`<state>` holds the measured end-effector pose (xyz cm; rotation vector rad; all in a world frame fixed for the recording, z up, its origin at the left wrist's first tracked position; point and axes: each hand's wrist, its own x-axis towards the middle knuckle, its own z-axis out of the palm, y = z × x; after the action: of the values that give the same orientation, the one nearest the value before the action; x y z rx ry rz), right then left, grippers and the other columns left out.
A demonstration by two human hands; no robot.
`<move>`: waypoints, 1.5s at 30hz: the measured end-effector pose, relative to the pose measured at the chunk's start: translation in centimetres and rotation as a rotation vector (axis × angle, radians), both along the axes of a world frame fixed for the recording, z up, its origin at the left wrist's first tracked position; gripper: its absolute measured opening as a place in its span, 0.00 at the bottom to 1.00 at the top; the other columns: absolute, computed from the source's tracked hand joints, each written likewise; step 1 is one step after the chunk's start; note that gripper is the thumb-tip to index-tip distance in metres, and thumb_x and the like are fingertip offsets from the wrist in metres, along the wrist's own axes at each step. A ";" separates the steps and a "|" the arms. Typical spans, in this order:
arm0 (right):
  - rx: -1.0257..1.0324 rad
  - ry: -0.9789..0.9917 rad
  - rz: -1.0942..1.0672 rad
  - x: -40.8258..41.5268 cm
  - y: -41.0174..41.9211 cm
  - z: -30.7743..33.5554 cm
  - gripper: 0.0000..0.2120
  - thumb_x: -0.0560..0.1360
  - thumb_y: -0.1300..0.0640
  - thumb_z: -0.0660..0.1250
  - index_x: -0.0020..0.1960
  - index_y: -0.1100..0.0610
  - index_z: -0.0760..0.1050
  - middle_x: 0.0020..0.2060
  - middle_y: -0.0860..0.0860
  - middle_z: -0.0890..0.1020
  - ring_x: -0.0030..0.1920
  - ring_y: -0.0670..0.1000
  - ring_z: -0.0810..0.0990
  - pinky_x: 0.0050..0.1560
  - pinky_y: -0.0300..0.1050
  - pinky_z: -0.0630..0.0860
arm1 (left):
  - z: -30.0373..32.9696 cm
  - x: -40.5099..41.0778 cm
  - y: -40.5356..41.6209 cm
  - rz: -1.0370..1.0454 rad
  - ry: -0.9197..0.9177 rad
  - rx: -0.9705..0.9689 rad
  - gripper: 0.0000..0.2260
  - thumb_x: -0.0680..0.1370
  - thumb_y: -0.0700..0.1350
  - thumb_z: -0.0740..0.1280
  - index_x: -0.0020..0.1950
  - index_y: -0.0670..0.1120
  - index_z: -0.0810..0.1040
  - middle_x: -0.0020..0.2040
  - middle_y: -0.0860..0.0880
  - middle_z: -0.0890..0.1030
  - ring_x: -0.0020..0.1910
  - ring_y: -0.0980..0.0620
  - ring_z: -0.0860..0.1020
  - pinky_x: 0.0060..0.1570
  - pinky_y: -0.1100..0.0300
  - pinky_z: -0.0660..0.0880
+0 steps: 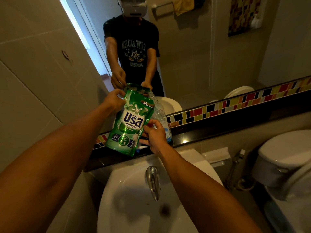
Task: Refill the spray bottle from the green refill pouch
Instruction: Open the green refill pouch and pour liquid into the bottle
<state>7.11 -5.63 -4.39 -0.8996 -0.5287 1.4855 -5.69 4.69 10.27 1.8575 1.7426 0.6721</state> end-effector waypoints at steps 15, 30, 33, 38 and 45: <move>0.003 0.012 0.001 -0.4 0.1 0.1 0.09 0.81 0.65 0.66 0.60 0.56 0.73 0.50 0.55 0.85 0.49 0.59 0.86 0.50 0.68 0.84 | 0.2 -0.1 -0.1 -0.014 -0.012 0.003 0.10 0.80 0.38 0.66 0.58 0.49 0.72 0.61 0.37 0.77 0.47 0.43 0.78 0.31 0.58 0.72; -0.002 0.012 0.000 -0.6 -0.4 0.6 0.09 0.82 0.66 0.65 0.59 0.56 0.73 0.48 0.55 0.86 0.49 0.59 0.86 0.45 0.61 0.86 | 0.6 -0.4 -0.1 -0.016 0.003 0.003 0.10 0.80 0.36 0.66 0.57 0.49 0.71 0.54 0.40 0.76 0.35 0.51 0.76 0.28 0.61 0.70; 0.000 0.015 0.000 -0.6 -0.5 0.8 0.09 0.82 0.66 0.65 0.60 0.56 0.73 0.47 0.54 0.85 0.49 0.59 0.85 0.41 0.57 0.86 | 0.7 -0.3 -0.1 -0.017 0.010 0.008 0.10 0.80 0.36 0.66 0.58 0.49 0.72 0.54 0.41 0.75 0.35 0.51 0.75 0.27 0.61 0.70; -0.002 0.012 0.001 -0.6 -0.5 1.0 0.10 0.82 0.65 0.65 0.60 0.55 0.73 0.48 0.53 0.85 0.48 0.58 0.85 0.38 0.53 0.85 | 1.0 -0.3 -0.2 -0.012 0.017 0.008 0.10 0.80 0.36 0.65 0.58 0.49 0.72 0.54 0.41 0.75 0.35 0.51 0.74 0.27 0.62 0.69; 0.000 0.022 0.002 -0.7 -0.5 1.0 0.09 0.81 0.65 0.66 0.59 0.54 0.74 0.50 0.55 0.85 0.49 0.59 0.86 0.39 0.54 0.85 | 1.3 -0.1 -0.5 -0.005 0.018 0.001 0.10 0.81 0.36 0.65 0.58 0.49 0.71 0.54 0.41 0.75 0.36 0.51 0.76 0.26 0.62 0.70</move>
<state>6.39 -6.14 -3.43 -0.8821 -0.5129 1.4955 -5.78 4.24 11.54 1.8735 1.7490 0.6568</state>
